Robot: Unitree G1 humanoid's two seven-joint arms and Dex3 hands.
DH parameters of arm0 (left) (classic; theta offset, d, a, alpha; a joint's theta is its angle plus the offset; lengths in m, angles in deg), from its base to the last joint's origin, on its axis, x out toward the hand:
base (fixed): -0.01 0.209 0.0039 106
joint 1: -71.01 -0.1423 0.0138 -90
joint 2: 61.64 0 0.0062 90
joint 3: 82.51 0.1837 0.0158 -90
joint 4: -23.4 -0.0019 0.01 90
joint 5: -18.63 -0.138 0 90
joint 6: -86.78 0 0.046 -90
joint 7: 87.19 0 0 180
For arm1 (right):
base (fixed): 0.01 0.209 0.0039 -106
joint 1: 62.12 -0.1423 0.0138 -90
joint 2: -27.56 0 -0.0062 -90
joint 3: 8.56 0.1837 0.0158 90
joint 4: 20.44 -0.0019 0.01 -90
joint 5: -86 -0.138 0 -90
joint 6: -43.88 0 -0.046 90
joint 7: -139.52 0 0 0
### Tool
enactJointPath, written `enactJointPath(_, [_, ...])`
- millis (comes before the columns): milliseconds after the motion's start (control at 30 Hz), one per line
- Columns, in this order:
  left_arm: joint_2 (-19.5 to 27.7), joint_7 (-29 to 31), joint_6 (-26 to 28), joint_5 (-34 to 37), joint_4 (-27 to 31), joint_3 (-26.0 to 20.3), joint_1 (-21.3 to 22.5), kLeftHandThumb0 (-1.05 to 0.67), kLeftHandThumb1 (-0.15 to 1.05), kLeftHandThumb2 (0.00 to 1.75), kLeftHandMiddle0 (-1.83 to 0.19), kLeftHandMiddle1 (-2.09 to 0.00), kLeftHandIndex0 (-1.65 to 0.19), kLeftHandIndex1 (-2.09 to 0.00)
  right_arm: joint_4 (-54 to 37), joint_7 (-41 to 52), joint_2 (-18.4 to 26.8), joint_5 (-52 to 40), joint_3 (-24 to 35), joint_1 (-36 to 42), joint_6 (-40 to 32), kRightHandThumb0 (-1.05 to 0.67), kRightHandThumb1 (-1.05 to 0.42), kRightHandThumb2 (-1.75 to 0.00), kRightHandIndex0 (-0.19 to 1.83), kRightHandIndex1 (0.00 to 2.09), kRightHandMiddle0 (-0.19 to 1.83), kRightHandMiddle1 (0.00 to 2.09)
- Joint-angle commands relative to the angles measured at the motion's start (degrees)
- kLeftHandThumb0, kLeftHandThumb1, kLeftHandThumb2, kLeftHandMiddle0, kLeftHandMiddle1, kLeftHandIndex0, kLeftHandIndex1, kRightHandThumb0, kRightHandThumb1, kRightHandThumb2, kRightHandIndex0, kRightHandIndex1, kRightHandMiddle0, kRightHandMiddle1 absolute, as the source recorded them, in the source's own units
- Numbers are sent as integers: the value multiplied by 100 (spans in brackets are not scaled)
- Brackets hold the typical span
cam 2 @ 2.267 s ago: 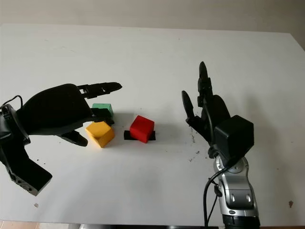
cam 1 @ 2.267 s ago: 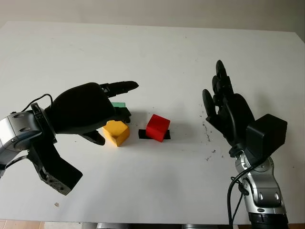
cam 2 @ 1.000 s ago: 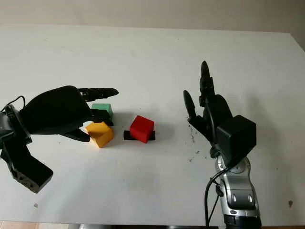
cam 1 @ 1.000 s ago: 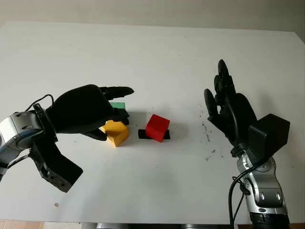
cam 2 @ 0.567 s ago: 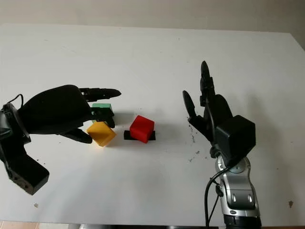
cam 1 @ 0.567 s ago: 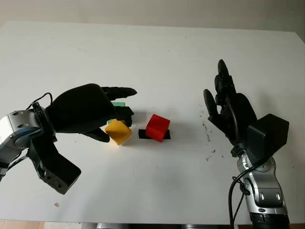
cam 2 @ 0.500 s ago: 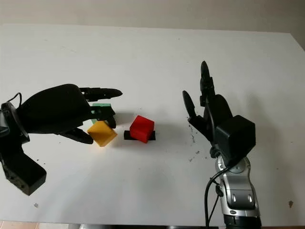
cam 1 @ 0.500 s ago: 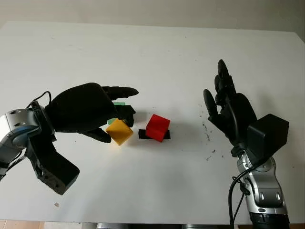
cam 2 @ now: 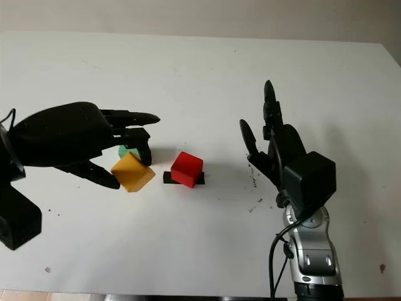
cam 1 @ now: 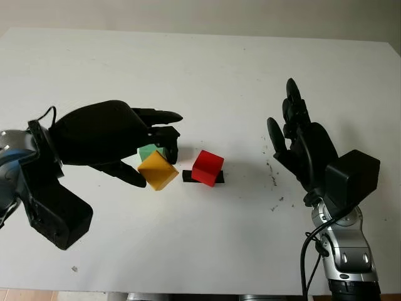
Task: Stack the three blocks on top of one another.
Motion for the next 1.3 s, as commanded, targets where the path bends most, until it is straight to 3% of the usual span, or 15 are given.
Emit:
enactJointPath(0, [32,66,43,47,77,-49,95,-37,101,5,-30,-6,-32,-141,13,-33,-7,7,-11,-2,75,-71,-105,-52,-16,5,-11,6])
enactJointPath(167, [-99,161,140,107,-10,-20,232,-37,100,5,-30,-6,-33,-140,21,-33,3,11,-7,3,99,-71,-105,-52,-16,5,-11,6])
enactJointPath(233, [-248,227,237,202,-157,66,417,-34,101,6,-30,-6,-39,-121,52,-28,7,0,7,3,154,-71,-105,-52,-16,6,-10,6])
enactJointPath(433, [-322,302,255,227,-222,71,490,-33,101,6,-30,-5,-42,-114,81,-27,8,-7,11,0,200,-71,-105,-51,-15,6,-10,6])
enactJointPath(700, [-333,315,249,224,-227,63,493,-33,101,5,-30,-5,-43,-113,88,-27,8,-8,11,-2,207,-71,-105,-51,-15,6,-10,6])
enactJointPath(1033, [-650,343,220,195,-582,290,827,-33,103,6,-31,-6,-43,-114,51,-28,-11,-42,5,4,91,-71,-105,-51,-16,5,-10,6])
enactJointPath(1100, [-797,360,238,186,-755,407,957,-38,104,6,-30,-5,-40,-131,16,-20,5,-20,0,28,85,-71,-105,-52,-16,5,-10,6])
enactJointPath(1267, [-961,389,266,290,-896,410,1044,-36,103,5,-30,-5,-39,-135,52,-15,-9,-59,20,16,162,-69,-105,-51,-16,5,-10,6])
